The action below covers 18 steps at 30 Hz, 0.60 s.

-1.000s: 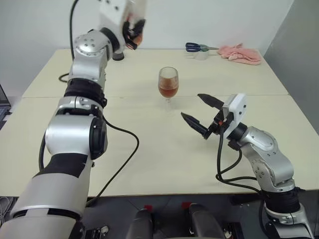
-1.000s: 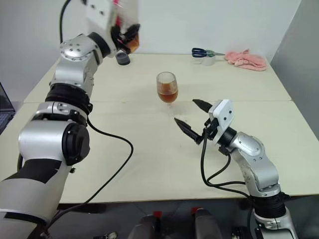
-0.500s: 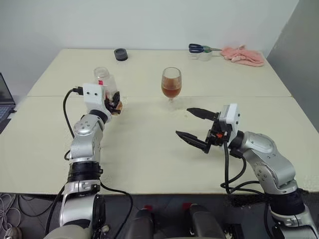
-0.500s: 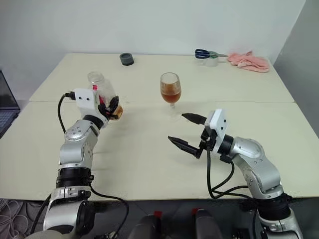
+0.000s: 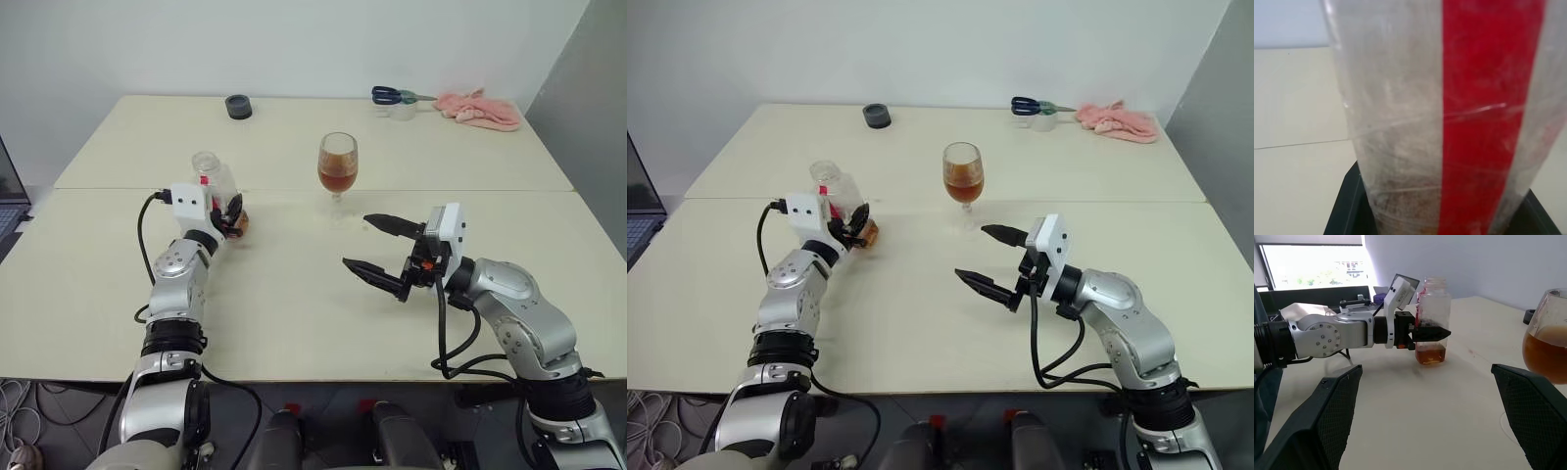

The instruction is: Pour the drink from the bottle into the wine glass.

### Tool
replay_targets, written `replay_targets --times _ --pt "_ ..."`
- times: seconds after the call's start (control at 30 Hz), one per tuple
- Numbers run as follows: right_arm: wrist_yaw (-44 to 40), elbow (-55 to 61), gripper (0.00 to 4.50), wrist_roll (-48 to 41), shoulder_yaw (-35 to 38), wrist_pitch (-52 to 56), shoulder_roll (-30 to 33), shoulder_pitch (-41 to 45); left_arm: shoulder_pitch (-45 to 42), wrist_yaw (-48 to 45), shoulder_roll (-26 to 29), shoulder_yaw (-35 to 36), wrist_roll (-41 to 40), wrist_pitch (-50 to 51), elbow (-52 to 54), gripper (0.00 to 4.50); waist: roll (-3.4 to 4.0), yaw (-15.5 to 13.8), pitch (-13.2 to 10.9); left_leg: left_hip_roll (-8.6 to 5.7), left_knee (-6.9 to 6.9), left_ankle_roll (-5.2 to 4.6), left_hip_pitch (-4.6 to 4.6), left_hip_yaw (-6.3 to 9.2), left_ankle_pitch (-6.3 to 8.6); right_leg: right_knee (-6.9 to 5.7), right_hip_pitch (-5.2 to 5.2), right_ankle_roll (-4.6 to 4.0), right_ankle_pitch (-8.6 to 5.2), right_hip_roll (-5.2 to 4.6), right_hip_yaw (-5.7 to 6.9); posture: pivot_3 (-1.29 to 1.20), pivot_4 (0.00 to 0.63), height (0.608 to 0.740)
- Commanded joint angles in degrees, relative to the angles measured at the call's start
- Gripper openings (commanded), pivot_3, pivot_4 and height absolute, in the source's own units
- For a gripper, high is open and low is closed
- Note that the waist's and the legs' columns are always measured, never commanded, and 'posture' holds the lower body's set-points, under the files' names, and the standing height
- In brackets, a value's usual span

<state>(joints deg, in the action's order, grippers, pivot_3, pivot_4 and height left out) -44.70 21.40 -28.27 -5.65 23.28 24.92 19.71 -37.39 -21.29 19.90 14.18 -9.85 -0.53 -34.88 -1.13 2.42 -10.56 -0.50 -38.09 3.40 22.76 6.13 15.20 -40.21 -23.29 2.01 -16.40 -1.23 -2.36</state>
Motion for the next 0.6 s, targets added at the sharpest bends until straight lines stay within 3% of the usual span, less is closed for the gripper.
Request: replay_targets --times 0.03,0.33,0.6 --pt "0.7 2.6 4.5 -0.9 0.9 0.3 -0.1 0.8 -3.0 -0.9 1.3 0.0 0.0 -4.6 -2.2 1.63 0.0 0.0 0.0 0.0 0.0 0.0 0.0 0.0 0.0 0.0 0.0 0.0 0.0 0.0 0.0 0.0 0.15 0.74" --pt "2.5 3.7 4.5 -1.0 1.2 1.1 -0.4 0.4 -2.9 -2.4 0.7 0.3 -0.9 -7.9 -7.6 1.63 0.0 0.1 0.0 0.0 0.02 0.0 0.0 0.01 0.0 0.01 0.0 0.0 0.0 0.02 0.0 0.0 0.15 0.74" --pt "3.2 4.2 4.5 -0.9 0.8 1.2 -0.6 -0.1 0.4 -2.2 0.5 0.3 -1.3 -7.6 -5.8 4.31 0.0 0.2 0.0 0.01 0.04 -0.01 -0.02 0.01 0.0 0.02 0.0 0.0 0.0 0.04 0.0 0.0 0.15 0.74"
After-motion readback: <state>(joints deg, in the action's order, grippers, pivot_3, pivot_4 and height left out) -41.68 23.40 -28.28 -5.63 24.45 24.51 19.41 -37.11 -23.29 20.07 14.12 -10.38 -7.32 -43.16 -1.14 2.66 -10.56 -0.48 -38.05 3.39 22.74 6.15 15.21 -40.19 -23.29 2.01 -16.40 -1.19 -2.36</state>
